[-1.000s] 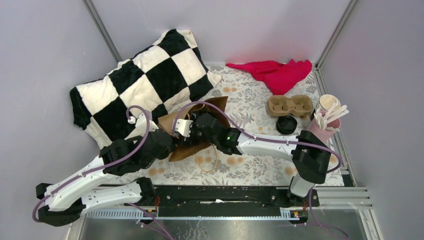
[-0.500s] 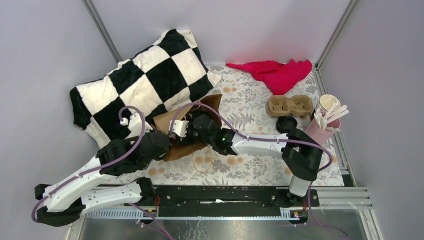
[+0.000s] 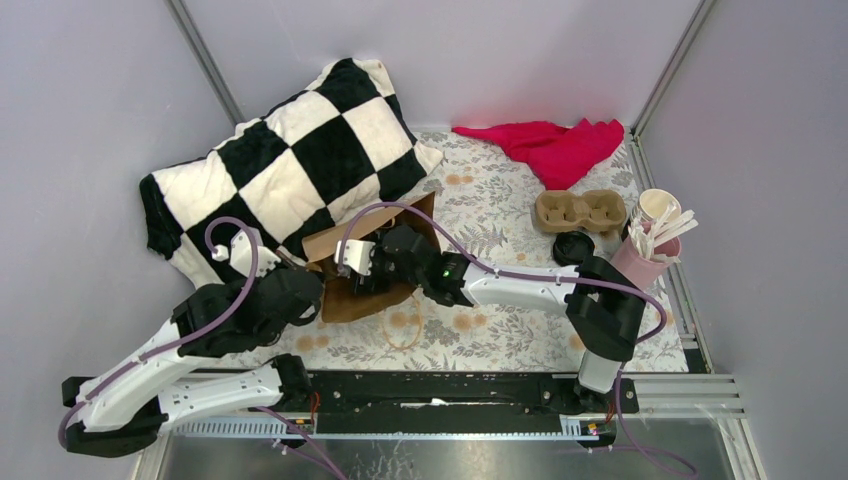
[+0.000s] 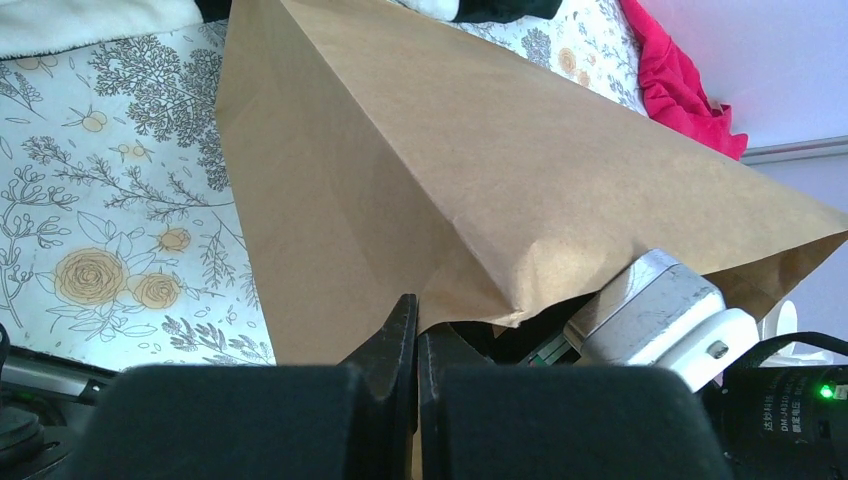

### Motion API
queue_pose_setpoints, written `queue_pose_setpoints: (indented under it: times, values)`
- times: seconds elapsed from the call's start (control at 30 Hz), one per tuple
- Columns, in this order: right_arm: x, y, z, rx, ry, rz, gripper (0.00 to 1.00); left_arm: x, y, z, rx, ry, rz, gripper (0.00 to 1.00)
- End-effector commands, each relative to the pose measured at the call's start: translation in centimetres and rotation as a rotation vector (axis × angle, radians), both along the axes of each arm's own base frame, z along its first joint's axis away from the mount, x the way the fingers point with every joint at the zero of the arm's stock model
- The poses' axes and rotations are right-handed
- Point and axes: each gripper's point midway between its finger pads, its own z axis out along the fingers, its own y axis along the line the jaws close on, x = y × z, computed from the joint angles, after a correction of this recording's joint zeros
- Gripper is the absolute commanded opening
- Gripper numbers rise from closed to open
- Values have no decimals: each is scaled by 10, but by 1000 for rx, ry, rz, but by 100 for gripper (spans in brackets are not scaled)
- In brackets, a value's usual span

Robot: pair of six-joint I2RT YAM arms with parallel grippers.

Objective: Pack the takeout coffee

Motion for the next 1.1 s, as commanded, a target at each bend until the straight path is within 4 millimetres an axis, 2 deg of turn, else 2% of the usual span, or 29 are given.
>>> queue_pose_setpoints:
  times: [0.0,0.07,0.27,0.5,0.63,0.83,1.07]
  values:
    - [5,2,-2,-11,31,-9,78,1,1,2,-25,-15,12,0]
    - [8,5,-4,-6,32,-19,77,2,-4,4,-36,-27,-8,0]
    - [10,17,11,27,42,-17,76,3,-8,7,-29,-34,-30,0]
    - [1,28,6,26,53,1,77,5,-14,7,-42,-48,-51,0]
    - [-10,33,2,17,82,34,76,2,-11,4,-54,-42,-47,0]
    - [-18,37,6,27,109,50,76,-5,1,-6,-67,-11,-12,0]
    - [7,39,-10,-16,46,-74,78,-14,15,-14,-116,7,21,0]
